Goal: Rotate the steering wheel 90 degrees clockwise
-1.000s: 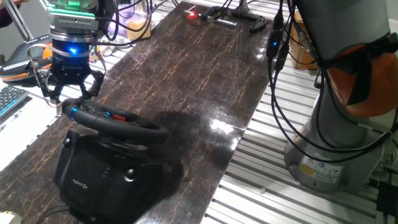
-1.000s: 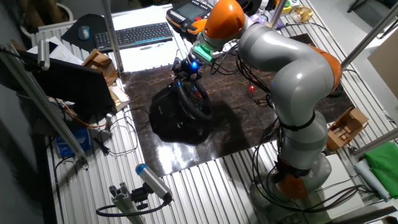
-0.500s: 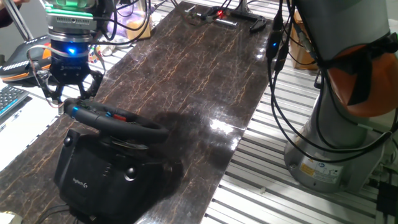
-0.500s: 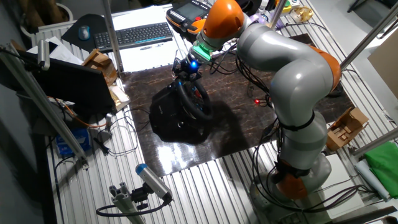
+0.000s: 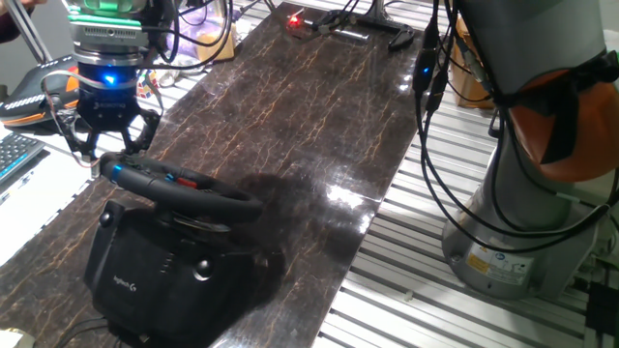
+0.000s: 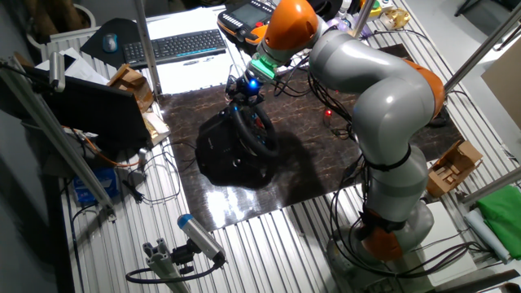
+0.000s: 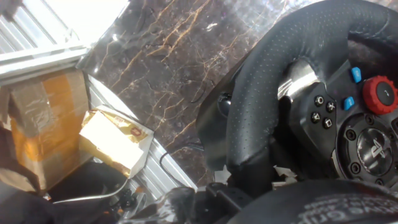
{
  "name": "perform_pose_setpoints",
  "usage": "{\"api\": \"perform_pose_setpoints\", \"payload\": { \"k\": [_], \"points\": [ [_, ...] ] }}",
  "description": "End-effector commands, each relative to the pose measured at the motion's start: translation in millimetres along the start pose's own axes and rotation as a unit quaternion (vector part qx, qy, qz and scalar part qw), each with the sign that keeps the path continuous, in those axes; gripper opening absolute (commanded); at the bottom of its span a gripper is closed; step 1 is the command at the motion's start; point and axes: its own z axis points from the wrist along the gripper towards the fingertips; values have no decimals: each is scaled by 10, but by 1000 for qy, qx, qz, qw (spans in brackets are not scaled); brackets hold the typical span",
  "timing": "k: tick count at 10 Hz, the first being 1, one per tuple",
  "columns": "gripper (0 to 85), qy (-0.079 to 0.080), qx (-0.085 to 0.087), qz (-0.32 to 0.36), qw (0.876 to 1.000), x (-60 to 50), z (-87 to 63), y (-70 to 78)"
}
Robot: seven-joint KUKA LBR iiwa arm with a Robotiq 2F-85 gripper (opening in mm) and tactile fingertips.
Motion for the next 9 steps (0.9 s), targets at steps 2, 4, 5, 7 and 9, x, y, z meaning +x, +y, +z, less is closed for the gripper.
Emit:
{"api": "perform_pose_setpoints", "payload": {
  "k": [2, 4, 5, 7, 9],
  "points": [
    [257, 2, -2, 14, 1000, -3, -2, -2],
    [247, 7, -2, 40, 999, -8, 0, -4],
    [247, 11, -4, 53, 999, -3, 1, -1],
    [243, 13, -6, 59, 998, 22, 2, 6],
    [407, 14, -8, 55, 998, 33, 2, 12]
  ]
}}
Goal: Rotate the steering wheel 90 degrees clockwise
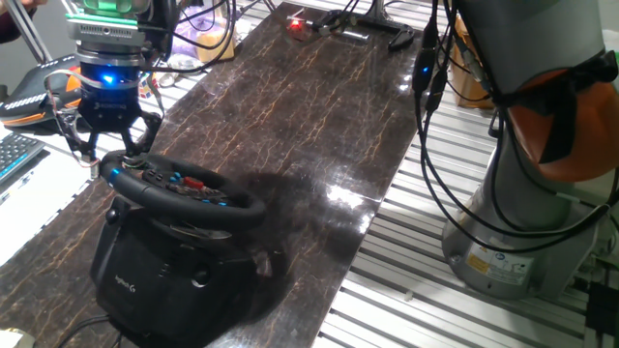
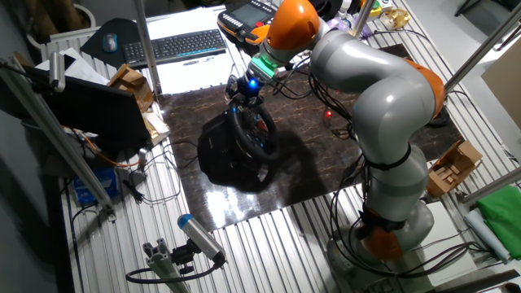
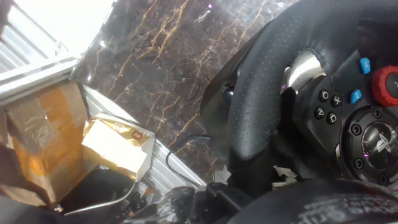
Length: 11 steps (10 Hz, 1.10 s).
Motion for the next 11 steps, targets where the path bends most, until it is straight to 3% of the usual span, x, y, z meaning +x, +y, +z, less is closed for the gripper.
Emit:
{"api": "perform_pose_setpoints", "payload": {
  "k": [1, 5, 11],
  "points": [
    [517, -3, 0, -2, 1000, -7, -12, 5],
    [463, -3, -6, -16, 1000, 14, -23, 13],
    [417, -14, 1, -13, 1000, -100, -68, -6]
  ]
}}
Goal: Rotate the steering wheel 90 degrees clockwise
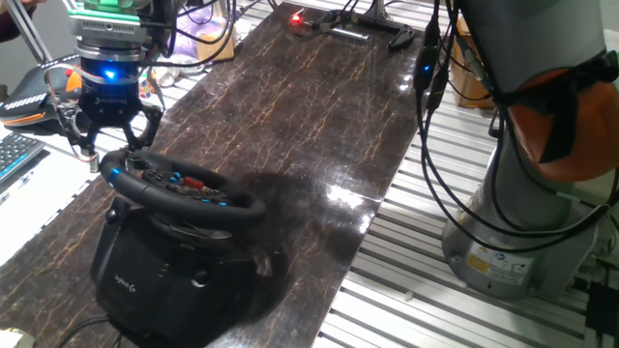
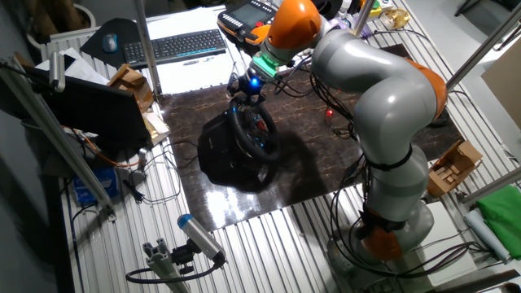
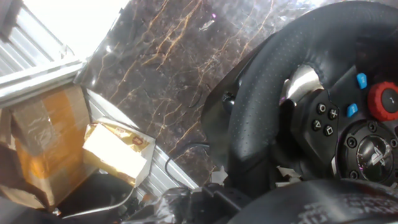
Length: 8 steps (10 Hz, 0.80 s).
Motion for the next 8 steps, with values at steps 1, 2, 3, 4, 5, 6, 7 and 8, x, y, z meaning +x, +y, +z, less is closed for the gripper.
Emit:
{"api": "perform_pose_setpoints", "payload": {
  "k": [1, 2, 3, 4, 5, 6, 7, 8],
  "points": [
    [340, 0, 0, 0, 1000, -11, 3, -2],
    [233, -1, 1, -1, 1000, -30, 0, -8],
    [227, 0, 1, -1, 1000, -52, -8, -14],
    [240, -2, 3, -1, 1000, -72, -14, -19],
    [260, -4, 5, -1, 1000, -90, -16, -24],
    [263, -4, 5, 1, 1000, -114, -18, -34],
    [263, -6, 5, 4, 1000, -130, -16, -41],
    [263, -7, 4, 8, 1000, -137, -13, -43]
  ]
}}
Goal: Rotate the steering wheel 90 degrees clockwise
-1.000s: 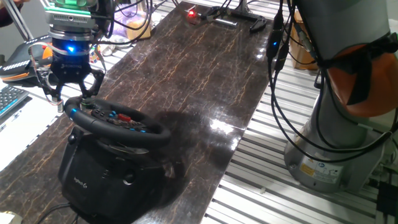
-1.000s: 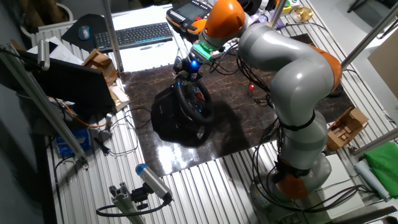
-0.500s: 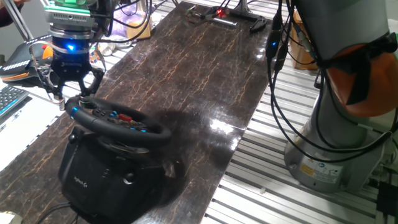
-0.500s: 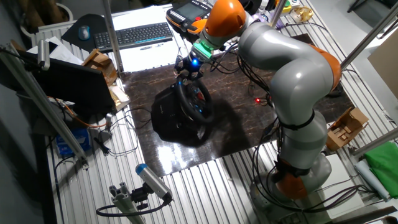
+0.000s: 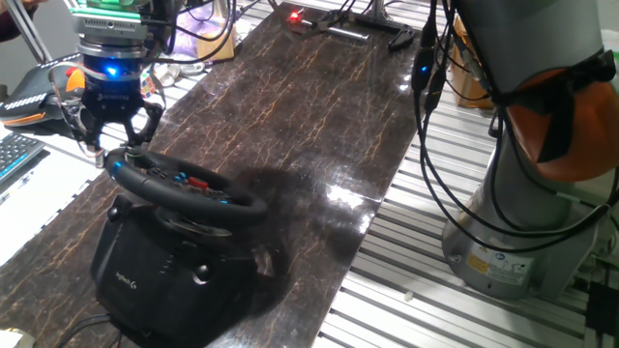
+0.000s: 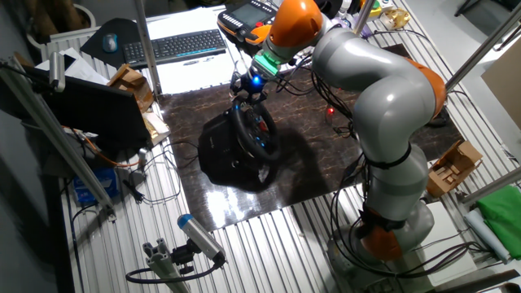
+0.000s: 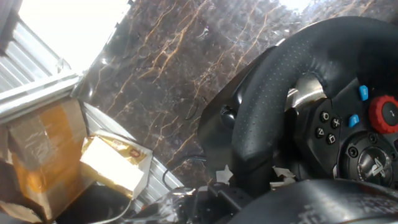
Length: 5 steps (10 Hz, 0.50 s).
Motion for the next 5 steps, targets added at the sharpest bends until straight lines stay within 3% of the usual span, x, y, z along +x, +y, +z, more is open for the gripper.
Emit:
{"api": "perform_pose_setpoints", "payload": {
  "k": [1, 5],
  "points": [
    [260, 0, 0, 2, 1000, 0, 5, -2],
    [257, -6, 3, 20, 1000, -44, 25, -28]
  ]
}}
